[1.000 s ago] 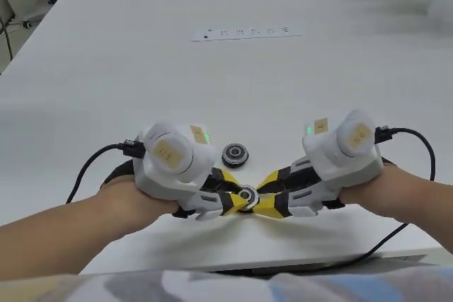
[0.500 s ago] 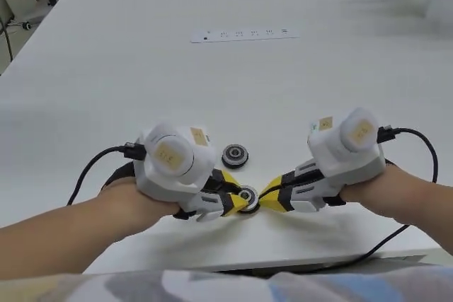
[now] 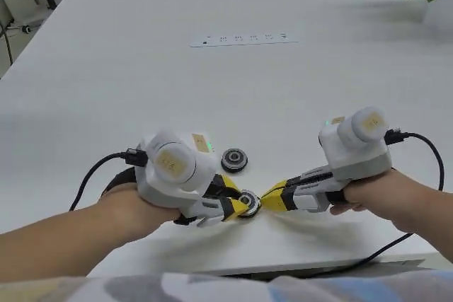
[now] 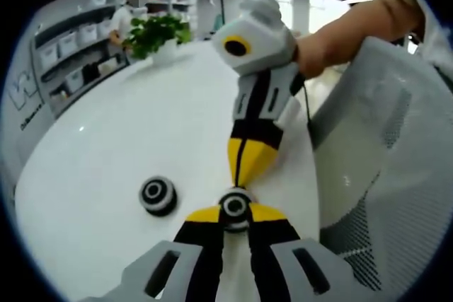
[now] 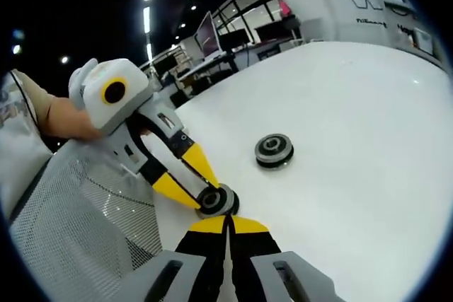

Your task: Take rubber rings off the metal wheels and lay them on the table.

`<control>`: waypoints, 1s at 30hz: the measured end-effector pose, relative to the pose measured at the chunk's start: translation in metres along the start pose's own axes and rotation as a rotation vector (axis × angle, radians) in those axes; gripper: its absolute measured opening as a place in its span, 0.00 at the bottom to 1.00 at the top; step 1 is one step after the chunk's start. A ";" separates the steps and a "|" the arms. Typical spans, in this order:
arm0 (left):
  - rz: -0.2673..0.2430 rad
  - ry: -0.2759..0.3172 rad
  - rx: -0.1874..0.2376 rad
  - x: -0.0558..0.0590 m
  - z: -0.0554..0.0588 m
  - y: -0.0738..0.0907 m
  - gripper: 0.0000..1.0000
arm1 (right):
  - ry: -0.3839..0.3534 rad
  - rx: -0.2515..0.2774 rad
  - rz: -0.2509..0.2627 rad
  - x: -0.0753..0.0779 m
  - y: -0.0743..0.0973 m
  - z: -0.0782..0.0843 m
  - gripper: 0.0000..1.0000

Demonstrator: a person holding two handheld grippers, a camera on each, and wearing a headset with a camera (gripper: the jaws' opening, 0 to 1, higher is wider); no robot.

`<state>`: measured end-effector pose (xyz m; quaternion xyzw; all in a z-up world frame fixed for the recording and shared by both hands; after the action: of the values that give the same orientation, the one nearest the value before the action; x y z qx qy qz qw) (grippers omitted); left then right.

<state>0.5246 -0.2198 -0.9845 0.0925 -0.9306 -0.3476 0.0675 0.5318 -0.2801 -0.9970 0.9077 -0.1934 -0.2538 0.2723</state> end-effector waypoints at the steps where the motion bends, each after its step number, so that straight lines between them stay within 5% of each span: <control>1: -0.001 0.000 0.000 0.000 0.000 0.000 0.13 | -0.016 0.006 -0.002 -0.001 0.001 -0.001 0.00; 8: -0.010 -0.003 -0.002 0.000 0.000 0.000 0.12 | -0.110 0.030 -0.018 -0.001 0.003 -0.005 0.00; 30: -0.022 -0.011 -0.025 0.001 -0.001 -0.001 0.12 | -0.046 0.015 -0.014 -0.006 0.001 -0.007 0.00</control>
<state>0.5238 -0.2217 -0.9846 0.1000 -0.9254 -0.3606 0.0595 0.5305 -0.2753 -0.9892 0.9050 -0.1951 -0.2752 0.2594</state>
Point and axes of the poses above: the centre of the closed fingertips' face, and the gripper's own axes: y roughly backward along the fingers, x roughly to its right, z roughly out of its underside, the point moved 3 cm from there along y, roughly backward along the fingers, and after that the axes turned 8 degrees about z, right-handed, at the moved point
